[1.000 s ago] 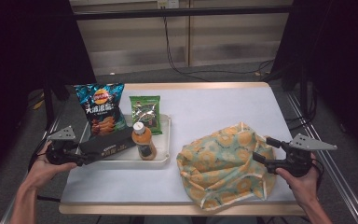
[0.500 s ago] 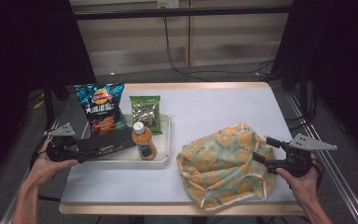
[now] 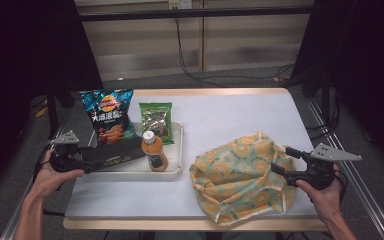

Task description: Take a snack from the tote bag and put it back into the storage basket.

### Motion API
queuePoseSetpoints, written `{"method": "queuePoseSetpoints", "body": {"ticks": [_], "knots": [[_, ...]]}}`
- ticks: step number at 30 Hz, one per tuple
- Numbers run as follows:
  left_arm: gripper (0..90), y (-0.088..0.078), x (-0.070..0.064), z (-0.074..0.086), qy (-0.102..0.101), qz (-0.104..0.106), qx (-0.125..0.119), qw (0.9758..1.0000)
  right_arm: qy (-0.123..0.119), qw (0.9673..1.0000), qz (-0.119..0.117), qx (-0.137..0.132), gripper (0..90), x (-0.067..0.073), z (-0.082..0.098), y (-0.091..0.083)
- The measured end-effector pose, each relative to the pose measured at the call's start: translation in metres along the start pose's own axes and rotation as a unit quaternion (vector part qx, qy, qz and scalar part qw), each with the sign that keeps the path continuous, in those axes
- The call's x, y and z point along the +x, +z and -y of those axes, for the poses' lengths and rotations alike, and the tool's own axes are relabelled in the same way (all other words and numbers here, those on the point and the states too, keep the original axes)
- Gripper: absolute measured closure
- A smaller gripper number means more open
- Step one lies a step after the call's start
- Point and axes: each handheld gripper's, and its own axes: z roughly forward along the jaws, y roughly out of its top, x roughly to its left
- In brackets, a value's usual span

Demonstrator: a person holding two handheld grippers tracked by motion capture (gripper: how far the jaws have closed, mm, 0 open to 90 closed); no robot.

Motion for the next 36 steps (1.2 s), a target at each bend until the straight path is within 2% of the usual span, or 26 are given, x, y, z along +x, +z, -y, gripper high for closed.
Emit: {"method": "queuePoseSetpoints", "body": {"ticks": [3, 4, 8, 10, 13, 15, 16, 17, 18, 20, 25, 29, 30, 31, 36], "knots": [[14.5, -0.003, -0.004, -0.007, -0.004, -0.003, -0.012, 0.9999, 0.0, 1.0, -0.001, -0.001, 17.9, 0.0, -0.001, 0.0], [14.5, -0.004, -0.004, -0.01, 0.003, -0.007, -0.013, 0.9999, 0.001, 1.0, 0.0, -0.001, 17.9, 0.0, -0.001, 0.0], [14.4, -0.003, -0.002, -0.012, -0.009, -0.015, -0.02, 0.9997, -0.003, 1.0, -0.002, 0.0, 17.9, 0.0, 0.0, -0.001], [16.3, 0.001, 0.001, -0.01, -0.019, -0.02, -0.015, 0.9995, -0.002, 1.0, -0.002, 0.0, 17.9, -0.001, 0.0, -0.001], [23.1, 0.004, 0.0, -0.012, -0.026, -0.013, -0.039, 0.9988, -0.002, 1.0, 0.0, 0.0, 17.9, -0.001, 0.0, -0.001], [24.2, 0.009, -0.002, -0.019, -0.037, -0.013, -0.042, 0.9984, 0.0, 1.0, -0.001, 0.002, 17.9, -0.002, 0.0, 0.0], [31.2, 0.012, -0.003, -0.023, -0.037, -0.012, -0.043, 0.9983, -0.002, 1.0, -0.002, 0.002, 17.9, -0.001, 0.0, 0.001], [33.1, 0.014, -0.004, -0.026, -0.037, -0.018, -0.043, 0.9982, -0.001, 1.0, -0.002, 0.004, 17.9, 0.0, 0.0, 0.001], [35.7, 0.016, -0.006, -0.03, -0.046, -0.022, -0.052, 0.9973, -0.003, 1.0, -0.004, 0.004, 17.9, 0.0, 0.0, 0.001], [45.3, 0.02, -0.008, -0.036, -0.051, -0.024, -0.062, 0.9965, -0.002, 1.0, -0.001, 0.002, 17.9, 0.0, 0.0, 0.0], [62.2, 0.036, -0.014, -0.047, -0.057, -0.026, -0.053, 0.9967, 0.002, 1.0, 0.0, 0.0, 17.9, -0.001, 0.001, -0.001], [82.5, 0.047, -0.013, -0.055, -0.064, -0.032, -0.062, 0.9956, -0.001, 1.0, -0.004, 0.002, 17.9, 0.0, 0.001, -0.001], [86.3, 0.049, -0.011, -0.057, -0.067, -0.027, -0.061, 0.9956, -0.002, 1.0, -0.003, 0.003, 17.9, 0.0, 0.001, -0.001], [89.4, 0.052, -0.01, -0.059, -0.068, -0.032, -0.057, 0.9956, -0.002, 1.0, -0.002, 0.002, 17.9, 0.0, 0.001, -0.001], [89.9, 0.064, -0.008, -0.064, -0.07, -0.044, -0.039, 0.9958, 0.0, 1.0, -0.002, 0.0, 17.9, -0.001, 0.001, -0.002]]}}
